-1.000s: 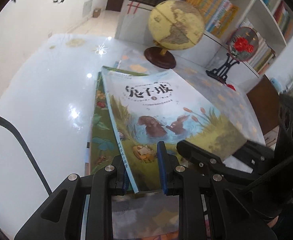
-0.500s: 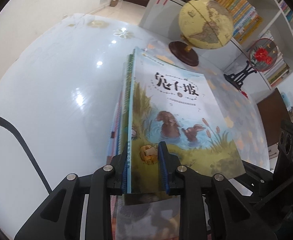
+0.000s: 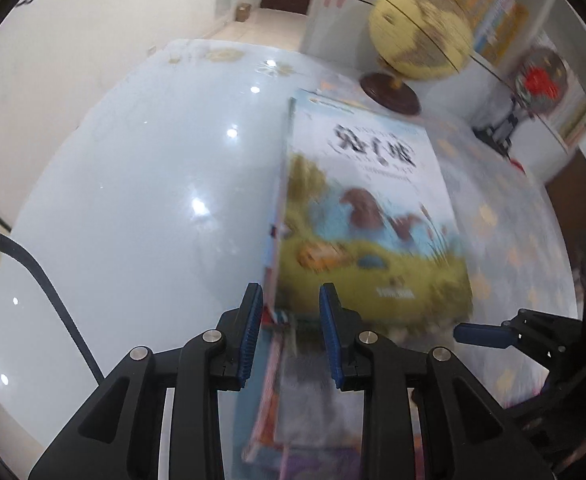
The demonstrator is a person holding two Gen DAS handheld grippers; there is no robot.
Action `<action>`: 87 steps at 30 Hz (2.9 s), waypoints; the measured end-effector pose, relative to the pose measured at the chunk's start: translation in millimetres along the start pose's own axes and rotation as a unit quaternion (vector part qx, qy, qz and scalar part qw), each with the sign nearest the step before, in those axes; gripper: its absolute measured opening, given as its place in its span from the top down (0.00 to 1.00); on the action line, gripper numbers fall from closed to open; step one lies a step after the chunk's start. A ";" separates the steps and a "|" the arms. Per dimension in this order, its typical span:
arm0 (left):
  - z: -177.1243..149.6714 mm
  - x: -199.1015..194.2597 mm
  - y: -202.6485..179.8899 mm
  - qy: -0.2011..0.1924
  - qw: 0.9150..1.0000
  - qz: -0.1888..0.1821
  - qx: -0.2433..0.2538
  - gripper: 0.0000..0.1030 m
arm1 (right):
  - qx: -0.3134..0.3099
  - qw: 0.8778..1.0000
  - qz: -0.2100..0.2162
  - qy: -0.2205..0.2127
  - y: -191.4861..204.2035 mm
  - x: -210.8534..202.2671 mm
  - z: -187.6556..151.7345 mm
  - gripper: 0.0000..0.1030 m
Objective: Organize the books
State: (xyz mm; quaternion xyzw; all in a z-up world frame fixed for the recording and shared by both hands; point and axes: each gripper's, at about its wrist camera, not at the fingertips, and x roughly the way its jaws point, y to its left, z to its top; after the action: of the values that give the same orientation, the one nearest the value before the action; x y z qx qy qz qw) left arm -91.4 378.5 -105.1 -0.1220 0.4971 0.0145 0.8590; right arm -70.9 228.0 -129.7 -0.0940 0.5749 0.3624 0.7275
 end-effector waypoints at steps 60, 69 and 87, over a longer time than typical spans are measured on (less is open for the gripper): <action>1.9 -120.4 -388.8 -0.169 0.975 0.110 0.095 0.24 | 0.187 0.879 -0.306 -0.313 -196.6 -356.2 -154.7 0.19; 1.3 -116.9 -393.2 -0.160 0.978 0.094 0.096 0.24 | 0.192 0.882 -0.297 -0.312 -205.9 -354.9 -153.7 0.19; 9.2 -119.1 -397.6 -0.174 0.972 0.114 0.104 0.22 | 0.194 0.886 -0.289 -0.307 -221.0 -352.6 -148.4 0.19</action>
State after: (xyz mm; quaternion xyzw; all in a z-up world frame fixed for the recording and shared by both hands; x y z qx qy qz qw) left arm -85.6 6.5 79.0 0.0298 0.3490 0.0819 0.9331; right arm -71.3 -161.0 79.8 0.0033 0.3295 0.0283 0.9437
